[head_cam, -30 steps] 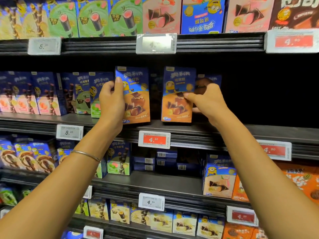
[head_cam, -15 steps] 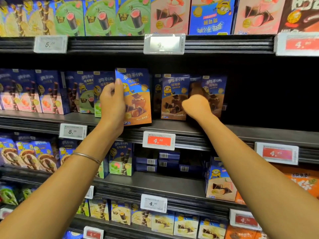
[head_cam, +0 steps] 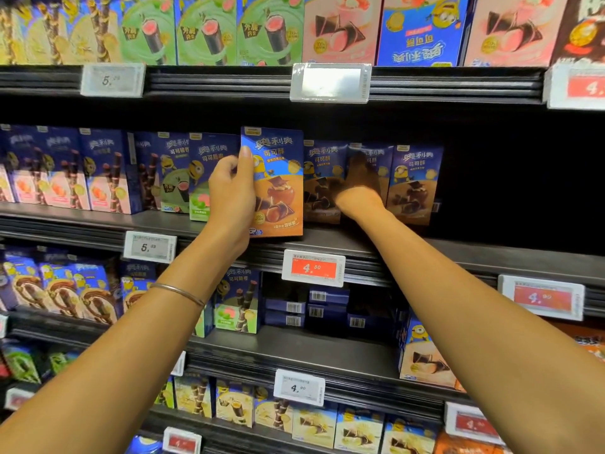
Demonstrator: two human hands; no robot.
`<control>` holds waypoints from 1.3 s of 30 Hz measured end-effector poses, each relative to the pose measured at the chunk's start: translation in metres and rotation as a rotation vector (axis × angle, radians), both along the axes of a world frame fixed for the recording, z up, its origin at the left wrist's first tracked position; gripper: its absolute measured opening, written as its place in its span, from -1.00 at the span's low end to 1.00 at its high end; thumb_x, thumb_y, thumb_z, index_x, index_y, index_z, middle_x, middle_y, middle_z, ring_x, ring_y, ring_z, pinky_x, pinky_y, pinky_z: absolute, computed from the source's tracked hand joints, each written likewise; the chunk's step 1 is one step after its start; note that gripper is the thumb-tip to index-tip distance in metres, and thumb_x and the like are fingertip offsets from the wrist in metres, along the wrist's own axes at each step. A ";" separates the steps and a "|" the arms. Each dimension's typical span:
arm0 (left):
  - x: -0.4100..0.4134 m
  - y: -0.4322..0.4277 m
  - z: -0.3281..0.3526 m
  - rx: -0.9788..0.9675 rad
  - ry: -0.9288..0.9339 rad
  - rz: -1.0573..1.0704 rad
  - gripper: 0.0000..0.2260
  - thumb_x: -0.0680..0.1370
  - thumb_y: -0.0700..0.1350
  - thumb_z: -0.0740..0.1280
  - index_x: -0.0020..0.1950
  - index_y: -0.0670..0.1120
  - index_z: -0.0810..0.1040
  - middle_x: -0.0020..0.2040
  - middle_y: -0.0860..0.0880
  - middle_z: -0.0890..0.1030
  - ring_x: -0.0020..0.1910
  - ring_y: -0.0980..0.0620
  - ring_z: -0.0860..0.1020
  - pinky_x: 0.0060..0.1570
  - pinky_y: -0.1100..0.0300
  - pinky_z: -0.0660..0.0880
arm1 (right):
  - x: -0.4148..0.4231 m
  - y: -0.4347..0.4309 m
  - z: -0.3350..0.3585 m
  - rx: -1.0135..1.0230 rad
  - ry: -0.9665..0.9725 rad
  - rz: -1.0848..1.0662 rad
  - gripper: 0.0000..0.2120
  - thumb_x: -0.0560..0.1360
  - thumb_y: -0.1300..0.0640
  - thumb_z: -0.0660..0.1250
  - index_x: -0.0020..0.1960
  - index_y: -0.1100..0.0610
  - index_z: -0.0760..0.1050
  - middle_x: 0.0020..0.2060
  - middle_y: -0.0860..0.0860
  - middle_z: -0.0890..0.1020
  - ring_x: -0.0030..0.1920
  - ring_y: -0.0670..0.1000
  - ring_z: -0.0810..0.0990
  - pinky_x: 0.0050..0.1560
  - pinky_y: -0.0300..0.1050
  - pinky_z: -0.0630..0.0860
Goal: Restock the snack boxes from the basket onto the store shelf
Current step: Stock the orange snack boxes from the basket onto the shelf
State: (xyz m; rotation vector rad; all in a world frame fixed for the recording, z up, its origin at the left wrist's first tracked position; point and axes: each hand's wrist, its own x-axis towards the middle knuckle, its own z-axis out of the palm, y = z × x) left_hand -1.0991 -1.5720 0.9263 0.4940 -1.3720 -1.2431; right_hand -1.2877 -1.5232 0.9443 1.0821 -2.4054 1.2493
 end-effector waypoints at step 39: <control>-0.081 -0.003 0.032 -0.842 -0.709 0.325 -0.32 0.55 0.23 0.42 0.60 0.08 0.27 0.58 -0.14 0.26 0.54 -0.26 0.28 0.44 -0.19 0.39 | -0.093 0.083 -0.009 -0.306 -0.474 0.226 -0.72 0.51 0.32 0.41 0.17 0.08 0.57 -0.02 0.07 0.71 -0.16 0.01 0.73 -0.47 -0.19 0.58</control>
